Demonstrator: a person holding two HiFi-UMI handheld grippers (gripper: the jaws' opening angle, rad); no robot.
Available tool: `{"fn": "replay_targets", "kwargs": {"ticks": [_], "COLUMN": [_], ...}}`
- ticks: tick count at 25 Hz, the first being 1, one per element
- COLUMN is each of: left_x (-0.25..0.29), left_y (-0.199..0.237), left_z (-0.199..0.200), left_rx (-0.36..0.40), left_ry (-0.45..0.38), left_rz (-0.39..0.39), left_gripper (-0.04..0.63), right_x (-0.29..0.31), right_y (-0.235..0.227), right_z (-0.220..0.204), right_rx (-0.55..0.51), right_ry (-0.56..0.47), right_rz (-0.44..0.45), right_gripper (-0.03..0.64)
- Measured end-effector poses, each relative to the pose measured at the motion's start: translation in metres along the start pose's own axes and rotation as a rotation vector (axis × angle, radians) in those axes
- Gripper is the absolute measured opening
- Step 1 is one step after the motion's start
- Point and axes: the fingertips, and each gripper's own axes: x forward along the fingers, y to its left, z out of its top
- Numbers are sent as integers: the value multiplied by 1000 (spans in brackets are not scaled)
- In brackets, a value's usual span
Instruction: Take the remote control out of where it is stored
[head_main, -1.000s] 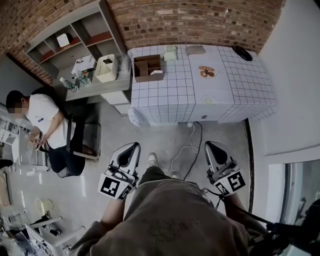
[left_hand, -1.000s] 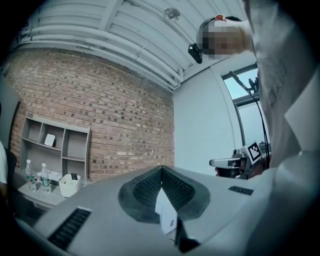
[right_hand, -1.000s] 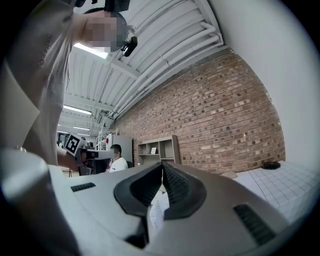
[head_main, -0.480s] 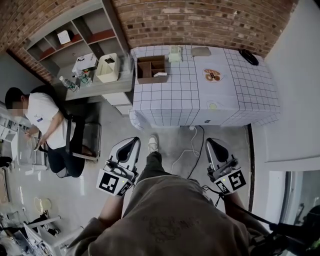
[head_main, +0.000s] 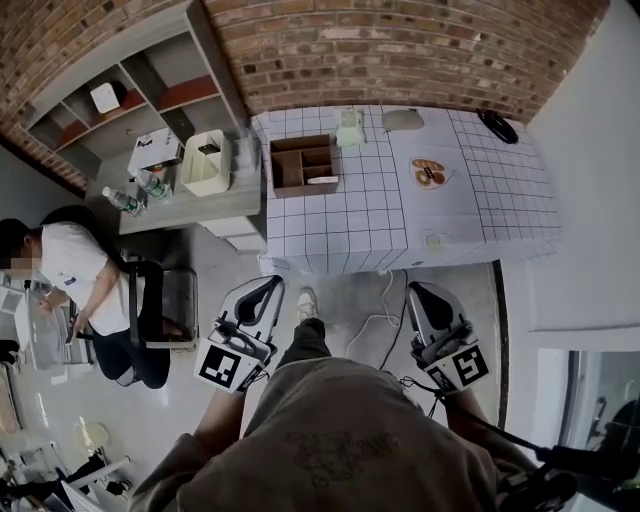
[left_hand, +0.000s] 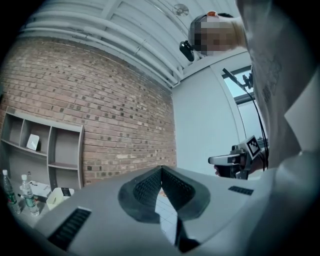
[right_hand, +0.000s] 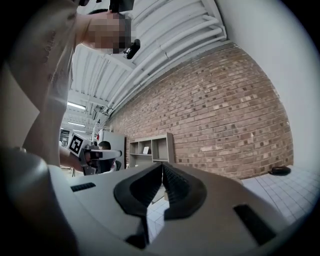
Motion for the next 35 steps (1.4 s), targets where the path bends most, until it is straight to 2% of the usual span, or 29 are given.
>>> {"fn": "replay_targets", "kwargs": {"ticks": [8,15,18,30,35], "left_x": [34,49,53,80,84], "left_y": [94,152,171,224,240], "left_z": [4,6,5,13,11], "left_rx": [-19,-30,-59,-41,-61], "left_ry": [-1,-19,-28,-51,-59], "left_rz": [-8,-9,2,-47,-62], "left_gripper": [5,5,5,5,5], "right_x": [94,155,172,230,247], "right_y": [-7,-10,-11,-23,-24], "right_z": [-5,-5,-5,2,-1], "right_rx": [26,26,14,-19,-19], "right_ry": [45,56,60,58,69], "right_rz": [-3,-11,-20,-65,-73], "right_gripper": [14,14,14,14,14]}}
